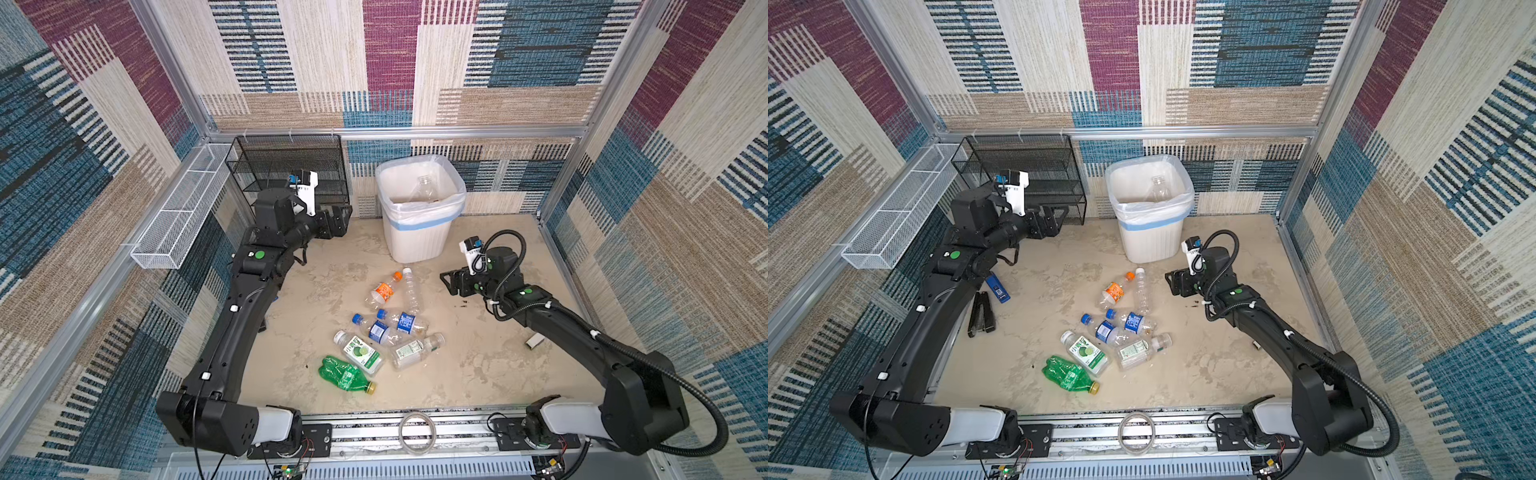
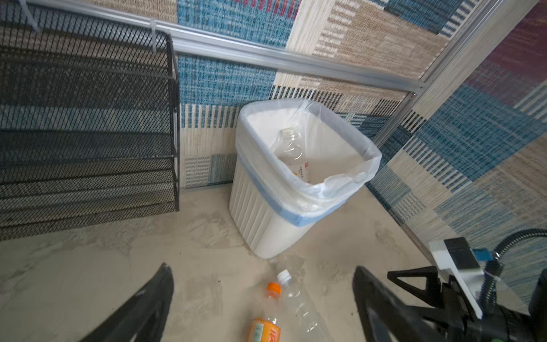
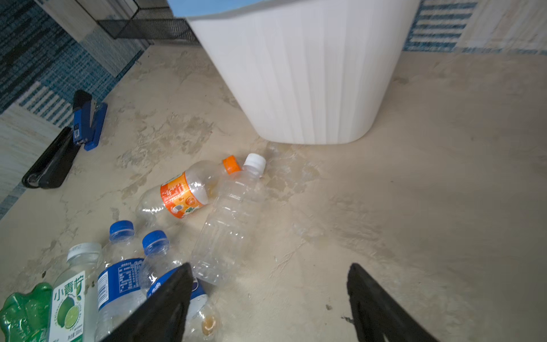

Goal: Throw the plastic bottles in the bin
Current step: 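Grasp the clear white-cap bottle with the right gripper while the left arm withdraws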

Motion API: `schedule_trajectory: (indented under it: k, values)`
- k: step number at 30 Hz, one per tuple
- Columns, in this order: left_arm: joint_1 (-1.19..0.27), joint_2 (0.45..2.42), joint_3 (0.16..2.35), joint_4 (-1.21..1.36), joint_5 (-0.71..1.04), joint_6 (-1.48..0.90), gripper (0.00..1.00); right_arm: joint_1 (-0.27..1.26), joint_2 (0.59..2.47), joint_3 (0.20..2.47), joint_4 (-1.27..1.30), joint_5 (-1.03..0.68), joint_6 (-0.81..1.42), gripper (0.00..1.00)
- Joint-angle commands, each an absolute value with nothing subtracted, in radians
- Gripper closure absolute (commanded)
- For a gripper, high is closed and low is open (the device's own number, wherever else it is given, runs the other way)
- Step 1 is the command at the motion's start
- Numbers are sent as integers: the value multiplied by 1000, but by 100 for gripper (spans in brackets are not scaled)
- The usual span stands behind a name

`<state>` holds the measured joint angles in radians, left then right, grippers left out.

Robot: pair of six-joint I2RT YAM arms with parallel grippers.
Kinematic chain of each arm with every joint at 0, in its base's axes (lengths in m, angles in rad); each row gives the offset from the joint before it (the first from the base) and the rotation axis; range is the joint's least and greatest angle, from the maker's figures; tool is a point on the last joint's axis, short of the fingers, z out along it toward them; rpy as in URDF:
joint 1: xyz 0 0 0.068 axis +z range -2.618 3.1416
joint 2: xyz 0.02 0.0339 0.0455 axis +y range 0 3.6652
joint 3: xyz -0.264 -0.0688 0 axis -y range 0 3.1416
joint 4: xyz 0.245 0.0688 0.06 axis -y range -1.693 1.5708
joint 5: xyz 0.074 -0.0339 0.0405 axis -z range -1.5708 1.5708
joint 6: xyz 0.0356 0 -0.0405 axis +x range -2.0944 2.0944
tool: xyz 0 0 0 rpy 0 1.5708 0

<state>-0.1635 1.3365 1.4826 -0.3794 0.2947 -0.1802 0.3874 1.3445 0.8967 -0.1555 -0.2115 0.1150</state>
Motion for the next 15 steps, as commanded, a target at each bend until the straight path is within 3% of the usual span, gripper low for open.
schedule_trajectory:
  k: [1,6,15]
  values:
    - [-129,1271,1371,-451,277,-92,5,457,1399,921,-148,-155,160,18]
    - [-103,1220,1218,-433,283,-85,6,564,1555,1001,-146,-57,251,18]
    - [-53,1226,1202,-391,378,-130,8,617,1762,1094,-123,7,327,18]
